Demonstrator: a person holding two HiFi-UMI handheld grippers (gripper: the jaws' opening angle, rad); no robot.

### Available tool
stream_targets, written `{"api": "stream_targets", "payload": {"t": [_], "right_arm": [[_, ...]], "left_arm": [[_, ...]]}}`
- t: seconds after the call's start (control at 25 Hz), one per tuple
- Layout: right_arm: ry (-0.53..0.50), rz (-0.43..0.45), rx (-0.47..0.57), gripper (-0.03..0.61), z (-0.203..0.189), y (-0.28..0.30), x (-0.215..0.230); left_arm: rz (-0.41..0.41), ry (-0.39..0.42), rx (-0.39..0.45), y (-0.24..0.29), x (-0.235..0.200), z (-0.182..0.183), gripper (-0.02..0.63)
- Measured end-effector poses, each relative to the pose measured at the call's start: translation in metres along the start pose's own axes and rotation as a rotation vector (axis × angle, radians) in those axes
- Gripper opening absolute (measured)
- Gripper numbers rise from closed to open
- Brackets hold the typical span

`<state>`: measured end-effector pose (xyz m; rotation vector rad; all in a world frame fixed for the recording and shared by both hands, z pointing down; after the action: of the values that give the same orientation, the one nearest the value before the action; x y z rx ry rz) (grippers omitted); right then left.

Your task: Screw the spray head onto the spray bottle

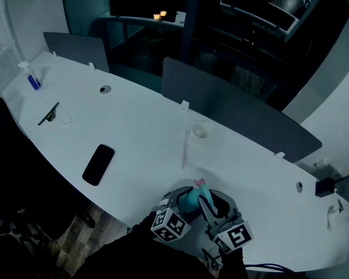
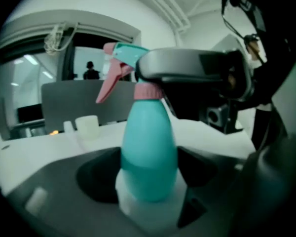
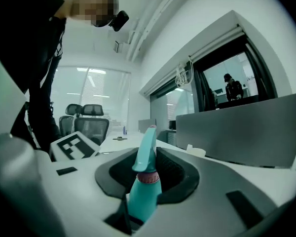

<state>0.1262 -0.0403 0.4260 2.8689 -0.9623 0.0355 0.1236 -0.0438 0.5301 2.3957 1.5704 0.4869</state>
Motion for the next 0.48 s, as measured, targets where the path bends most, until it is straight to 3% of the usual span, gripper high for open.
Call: {"api": "stream_targets", "payload": {"t": [0.12, 0.16, 0.2, 0.28, 0.36, 0.44, 0.48], "right_arm": [[-0.007, -0.044, 0.017, 0.103, 0.0003, -0.0005, -0.0057], [-0.006, -0.047, 0.018, 0.103, 0.0003, -0.0008, -0.0065], [0.000, -0.044, 0.018, 0.103, -0.0001, -0.0012, -0.0065], [0.021, -0.009, 0.012, 0.103, -0.0013, -0.0016, -0.0078], [0.026, 0.051, 0.001, 0.103, -0.0009, -0.0005, -0.0088], [0.026, 0.096, -0.012, 0.103, 0.0003, 0.0018, -0.0054], [0.023, 0.103, -0.018, 0.103, 0.0004, 0.0029, -0.0037]], "left_arm": [[0.302, -0.074, -0.029, -0.0034, 0.0033, -0.0051, 0.365], [0.336, -0.059, -0.039, -0.0032, 0.0048, -0.0071, 0.366], [0.320, -0.023, -0.041, -0.0033, 0.0057, -0.0080, 0.371], [0.186, 0.064, -0.005, -0.0065, 0.0043, -0.0057, 0.399], [-0.014, 0.104, 0.028, -0.0086, 0.0003, -0.0030, 0.462], [-0.200, 0.111, 0.009, -0.0058, -0.0004, -0.0017, 0.425], [-0.250, 0.112, 0.000, -0.0046, 0.0004, -0.0008, 0.364]]}}
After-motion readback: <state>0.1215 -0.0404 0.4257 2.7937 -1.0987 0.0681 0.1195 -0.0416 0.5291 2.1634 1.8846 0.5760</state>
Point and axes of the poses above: the fingertips, and each gripper's own axes: y forward along the fingers, x to its right, z out of its top, the point moved 2 cm from there along -y, backward along the fingers, and after that the axes turned 4 degrees about y, right-handed, at the moved point
